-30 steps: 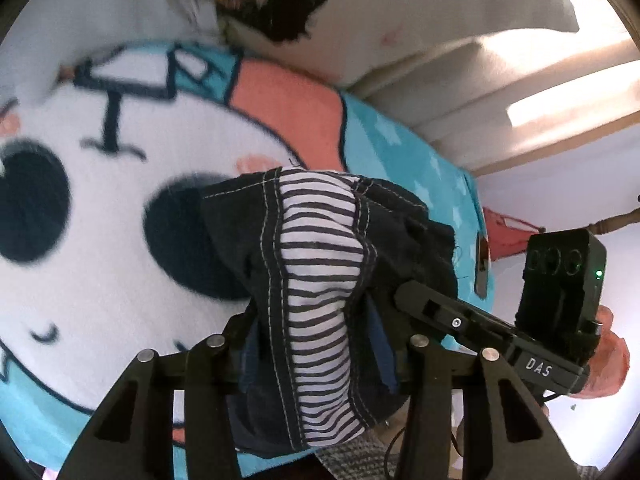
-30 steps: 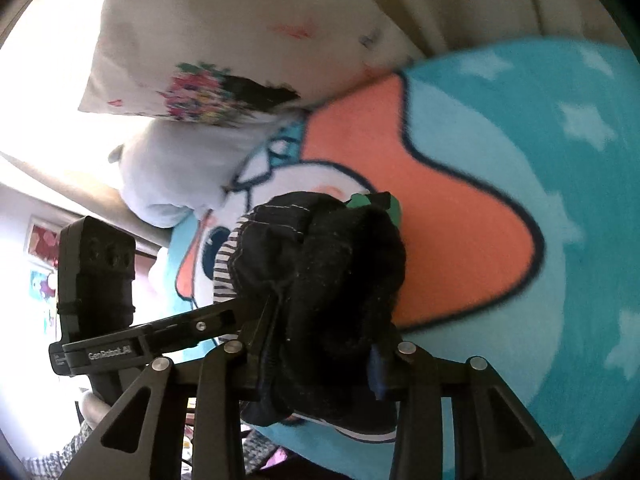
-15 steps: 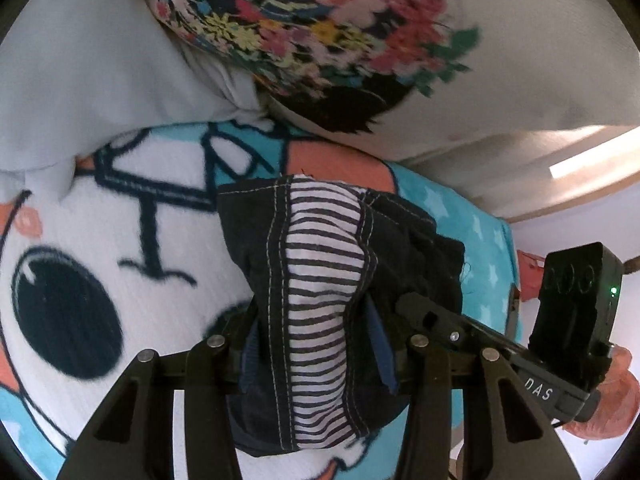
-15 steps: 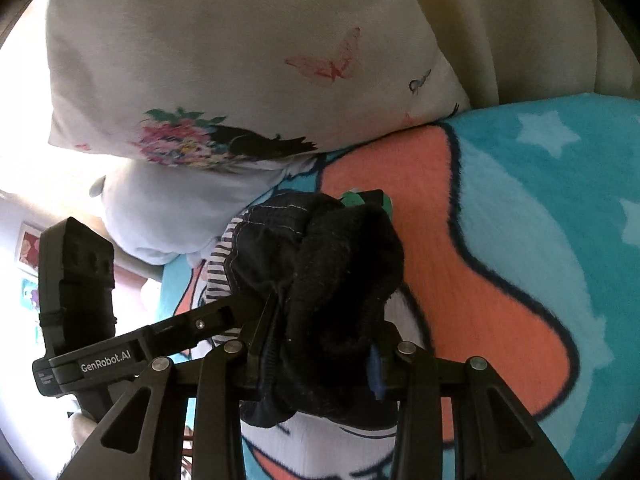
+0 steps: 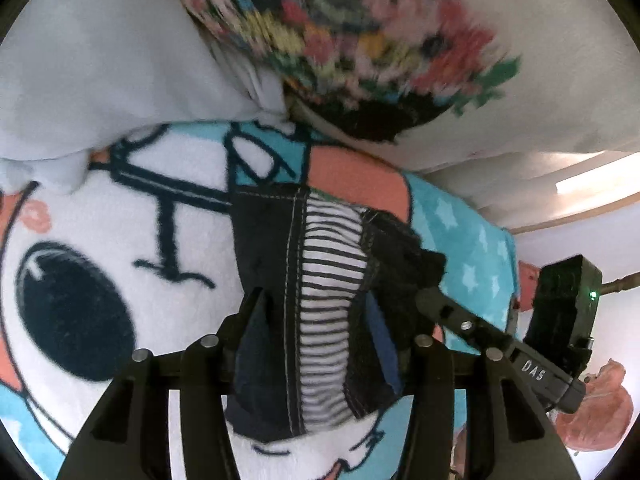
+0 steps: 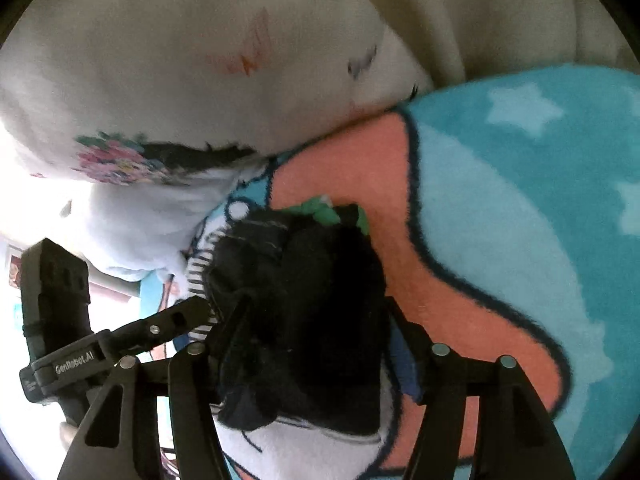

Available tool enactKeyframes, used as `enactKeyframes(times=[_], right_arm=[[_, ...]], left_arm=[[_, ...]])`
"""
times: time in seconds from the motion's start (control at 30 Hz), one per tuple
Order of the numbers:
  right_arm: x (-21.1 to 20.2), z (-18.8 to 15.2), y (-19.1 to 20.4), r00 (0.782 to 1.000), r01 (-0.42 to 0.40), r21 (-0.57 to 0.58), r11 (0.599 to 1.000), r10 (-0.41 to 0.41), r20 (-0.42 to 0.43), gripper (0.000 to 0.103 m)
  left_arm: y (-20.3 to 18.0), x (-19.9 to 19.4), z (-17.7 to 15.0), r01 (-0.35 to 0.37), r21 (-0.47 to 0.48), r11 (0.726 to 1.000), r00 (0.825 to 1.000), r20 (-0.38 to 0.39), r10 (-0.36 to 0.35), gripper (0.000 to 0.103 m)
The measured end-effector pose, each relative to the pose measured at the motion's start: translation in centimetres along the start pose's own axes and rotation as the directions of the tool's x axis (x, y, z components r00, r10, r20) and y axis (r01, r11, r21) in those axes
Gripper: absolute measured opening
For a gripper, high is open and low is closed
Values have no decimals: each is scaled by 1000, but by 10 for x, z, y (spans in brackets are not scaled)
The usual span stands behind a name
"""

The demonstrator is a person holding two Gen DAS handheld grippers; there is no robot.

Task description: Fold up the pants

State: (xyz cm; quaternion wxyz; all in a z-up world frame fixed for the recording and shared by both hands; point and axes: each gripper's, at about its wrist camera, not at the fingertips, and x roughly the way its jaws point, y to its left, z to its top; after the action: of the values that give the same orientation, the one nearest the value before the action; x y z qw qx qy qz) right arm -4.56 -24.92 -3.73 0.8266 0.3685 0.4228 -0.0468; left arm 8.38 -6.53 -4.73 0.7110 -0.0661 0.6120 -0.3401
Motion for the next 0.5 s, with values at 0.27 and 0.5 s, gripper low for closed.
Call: enactKeyframes(times=[0.27, 0.5], right_arm=[[-45, -12, 19, 990, -119, -7, 993, 120, 76, 63], [3, -25, -4, 987, -149, 137, 979, 155, -36, 60]], left_arm=[[11, -10, -34, -50, -16, 999, 998, 48, 51, 50], [21, 34, -53, -67, -28, 997, 997, -45, 66, 53]])
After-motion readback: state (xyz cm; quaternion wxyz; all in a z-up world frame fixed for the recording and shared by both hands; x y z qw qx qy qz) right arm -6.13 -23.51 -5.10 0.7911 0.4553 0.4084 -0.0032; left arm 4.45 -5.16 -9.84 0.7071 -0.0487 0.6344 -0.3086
